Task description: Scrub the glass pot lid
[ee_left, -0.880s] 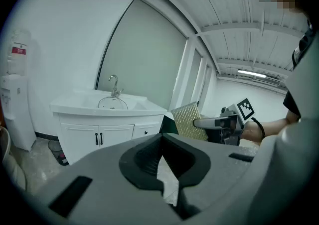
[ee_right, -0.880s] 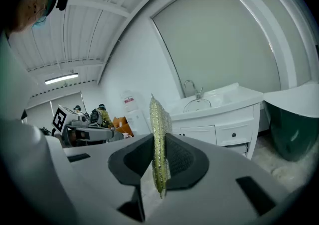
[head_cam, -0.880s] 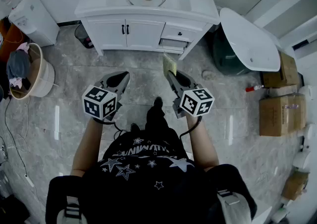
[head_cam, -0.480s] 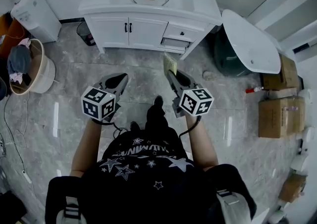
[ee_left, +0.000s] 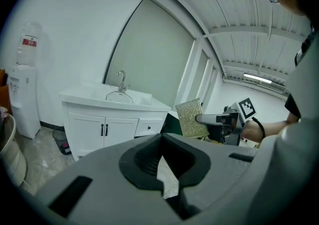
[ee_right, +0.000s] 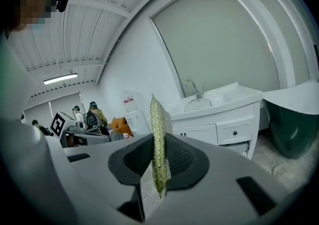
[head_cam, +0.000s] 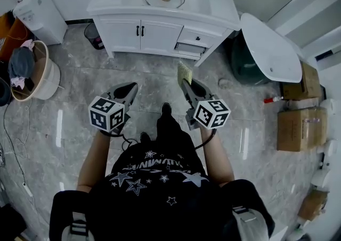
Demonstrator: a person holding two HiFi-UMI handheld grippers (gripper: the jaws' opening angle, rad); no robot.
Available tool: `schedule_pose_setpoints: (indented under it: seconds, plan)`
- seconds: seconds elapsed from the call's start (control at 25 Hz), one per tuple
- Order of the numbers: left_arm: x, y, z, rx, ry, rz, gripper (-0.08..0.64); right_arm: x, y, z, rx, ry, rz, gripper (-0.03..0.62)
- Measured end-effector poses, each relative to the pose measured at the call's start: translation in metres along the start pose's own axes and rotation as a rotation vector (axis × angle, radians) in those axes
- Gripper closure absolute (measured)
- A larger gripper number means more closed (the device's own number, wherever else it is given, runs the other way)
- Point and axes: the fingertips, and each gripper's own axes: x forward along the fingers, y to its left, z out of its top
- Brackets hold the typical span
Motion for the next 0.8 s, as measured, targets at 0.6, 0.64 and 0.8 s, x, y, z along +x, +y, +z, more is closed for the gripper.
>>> schedule_pose_setpoints:
  seconds: [0.6,0.64,0.8]
  plan:
    - [0.092,0.080,0.059,-0.024,0.000,0.065,0.552,0.115,-0.098,0.044,0.093,0.017,0.025,0.523]
    - [0.103,0.088,0.066,-0.027,-0.001,0.071,0.552,0.127,-0.106,0.051,0.091,0.022,0.032,0.523]
    - [0.147,0.116,0.093,-0.029,0.011,0.101,0.552,0.168,-0.139,0.081,0.083,0.042,0.052,0.523]
